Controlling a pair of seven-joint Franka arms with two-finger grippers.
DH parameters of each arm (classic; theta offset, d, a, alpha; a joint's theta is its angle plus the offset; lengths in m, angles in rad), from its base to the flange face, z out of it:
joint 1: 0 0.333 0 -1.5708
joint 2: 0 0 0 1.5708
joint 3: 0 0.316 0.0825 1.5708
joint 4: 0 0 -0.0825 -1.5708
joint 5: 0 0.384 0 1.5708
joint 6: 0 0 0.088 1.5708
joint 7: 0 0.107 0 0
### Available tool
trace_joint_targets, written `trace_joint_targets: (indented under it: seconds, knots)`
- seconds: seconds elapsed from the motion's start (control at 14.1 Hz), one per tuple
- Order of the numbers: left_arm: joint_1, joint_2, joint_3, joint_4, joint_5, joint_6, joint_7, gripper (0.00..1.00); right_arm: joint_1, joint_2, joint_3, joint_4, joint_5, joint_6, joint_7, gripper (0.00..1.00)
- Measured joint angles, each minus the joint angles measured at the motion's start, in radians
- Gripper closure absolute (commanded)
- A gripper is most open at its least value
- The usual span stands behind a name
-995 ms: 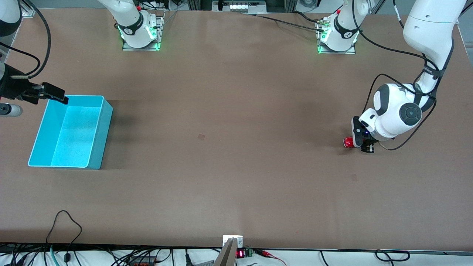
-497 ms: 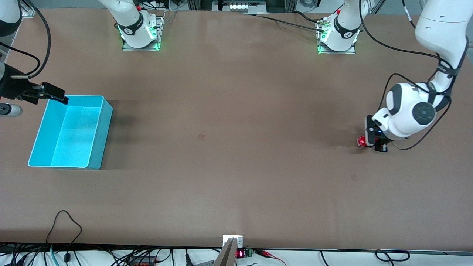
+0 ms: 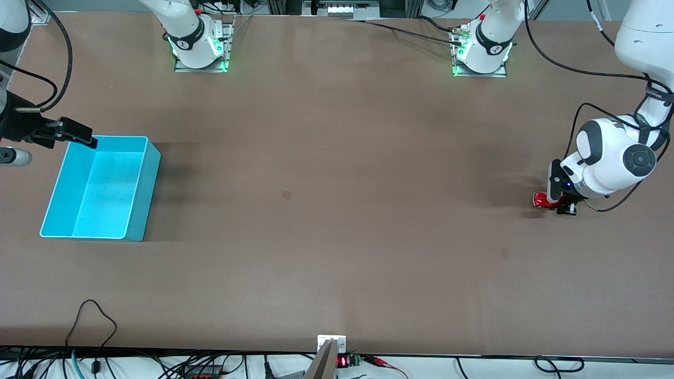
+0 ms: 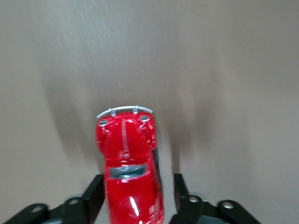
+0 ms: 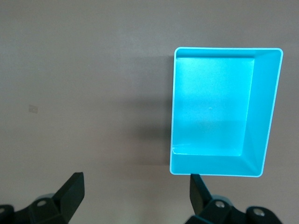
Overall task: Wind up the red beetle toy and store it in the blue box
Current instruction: 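Drag the red car backward with the left gripper, then release it, then raise the left gripper away while the right gripper reaches toward the car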
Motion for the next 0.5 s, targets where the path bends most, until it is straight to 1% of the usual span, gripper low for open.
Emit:
trace_joint_targets:
  seconds: [0.07, 0.28, 0.5]
  knots:
    - [0.0, -0.012, -0.03, 0.02, -0.007, -0.054, -0.004, 0.0, 0.0, 0.0, 0.0, 0.0, 0.0, 0.0, 0.0, 0.0]
    - [-0.004, -0.087, -0.123, 0.1, -0.039, -0.292, -0.034, 0.0, 0.0, 0.0, 0.0, 0.0, 0.0, 0.0, 0.0, 0.0]
    - [-0.008, -0.159, -0.197, 0.143, -0.047, -0.442, -0.114, 0.0, 0.0, 0.0, 0.0, 0.0, 0.0, 0.0, 0.0, 0.0]
